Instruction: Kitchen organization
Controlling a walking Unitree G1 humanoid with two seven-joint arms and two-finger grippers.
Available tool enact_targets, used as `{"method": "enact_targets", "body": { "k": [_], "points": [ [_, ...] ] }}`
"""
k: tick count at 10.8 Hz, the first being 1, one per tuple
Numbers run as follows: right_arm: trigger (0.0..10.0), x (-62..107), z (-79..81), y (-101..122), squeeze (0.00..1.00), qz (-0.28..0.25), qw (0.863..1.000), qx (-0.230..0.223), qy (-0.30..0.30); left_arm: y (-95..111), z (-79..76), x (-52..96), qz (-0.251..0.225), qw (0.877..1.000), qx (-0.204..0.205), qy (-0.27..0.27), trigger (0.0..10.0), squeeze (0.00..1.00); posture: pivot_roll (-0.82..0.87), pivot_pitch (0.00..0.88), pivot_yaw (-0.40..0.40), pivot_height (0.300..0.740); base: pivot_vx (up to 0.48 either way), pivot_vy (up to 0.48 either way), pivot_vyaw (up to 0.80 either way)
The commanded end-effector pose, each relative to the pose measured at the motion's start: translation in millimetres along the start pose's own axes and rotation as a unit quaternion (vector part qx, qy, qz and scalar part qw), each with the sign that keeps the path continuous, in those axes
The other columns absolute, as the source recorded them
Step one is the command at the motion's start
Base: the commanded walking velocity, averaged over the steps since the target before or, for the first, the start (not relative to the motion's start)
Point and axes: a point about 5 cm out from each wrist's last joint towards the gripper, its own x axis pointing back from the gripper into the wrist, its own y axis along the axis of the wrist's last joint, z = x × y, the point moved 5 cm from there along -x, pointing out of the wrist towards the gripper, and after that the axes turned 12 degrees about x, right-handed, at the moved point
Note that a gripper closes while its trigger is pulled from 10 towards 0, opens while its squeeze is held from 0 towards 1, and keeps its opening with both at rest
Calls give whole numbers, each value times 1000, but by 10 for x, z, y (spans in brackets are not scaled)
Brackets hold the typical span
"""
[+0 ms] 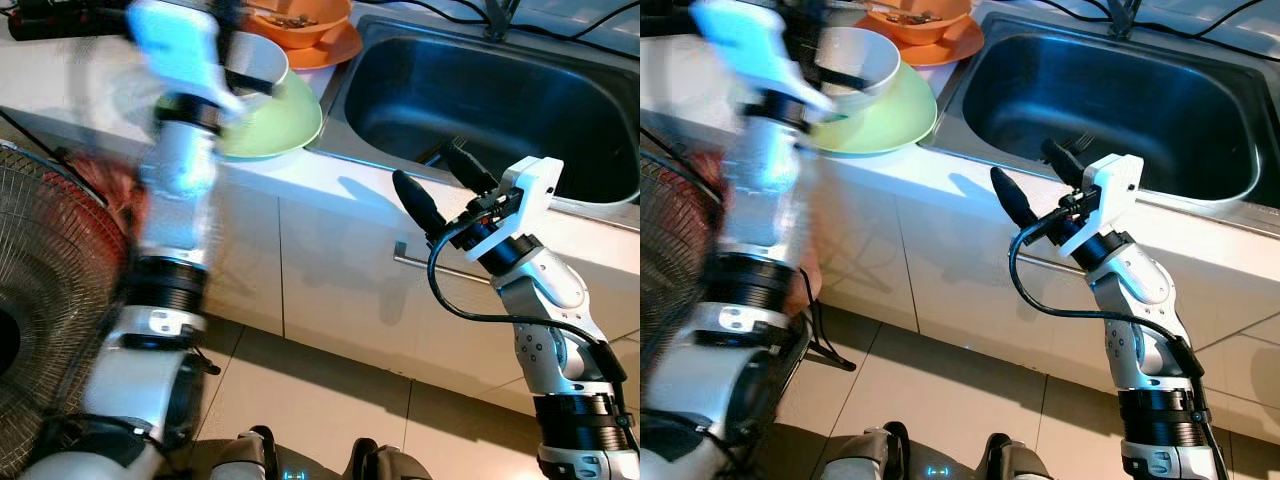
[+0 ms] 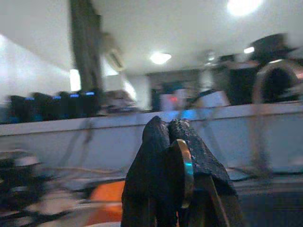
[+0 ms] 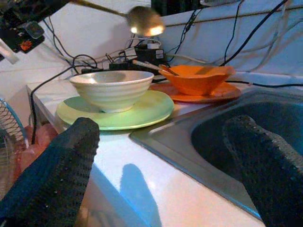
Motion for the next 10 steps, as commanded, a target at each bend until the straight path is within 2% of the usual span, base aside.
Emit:
{"method": "enact_targets", "body": {
  "k": [1,2,3,7,8,10],
  "points": [
    [10000,24,-67,2,0,4,1000,14,-12,75,-272,-136,-8,998,15,-58,10000,0,0,174,-16,740,0,0,0],
    [10000,36,-93,9,0,5,1000,19,-15,48,-372,-162,-2,997,29,-78,10000,0,-5,172,-10,740,0,0,0],
    [10000,65,-160,35,0,5,999,30,-25,-69,-562,-219,21,992,56,-115,10000,0,-20,168,2,740,0,0,0],
    [10000,199,-333,78,0,20,996,64,-55,-368,-861,-262,80,978,126,-145,10000,0,-72,169,30,740,0,0,0],
    [10000,237,-346,91,0,22,996,69,-59,-481,-935,-248,102,974,143,-145,10000,0,-87,173,39,740,0,0,0],
    [10000,288,-338,91,0,27,995,72,-65,-540,-1002,-309,120,969,170,-131,10000,0,-103,187,53,740,0,0,0]
  ]
}}
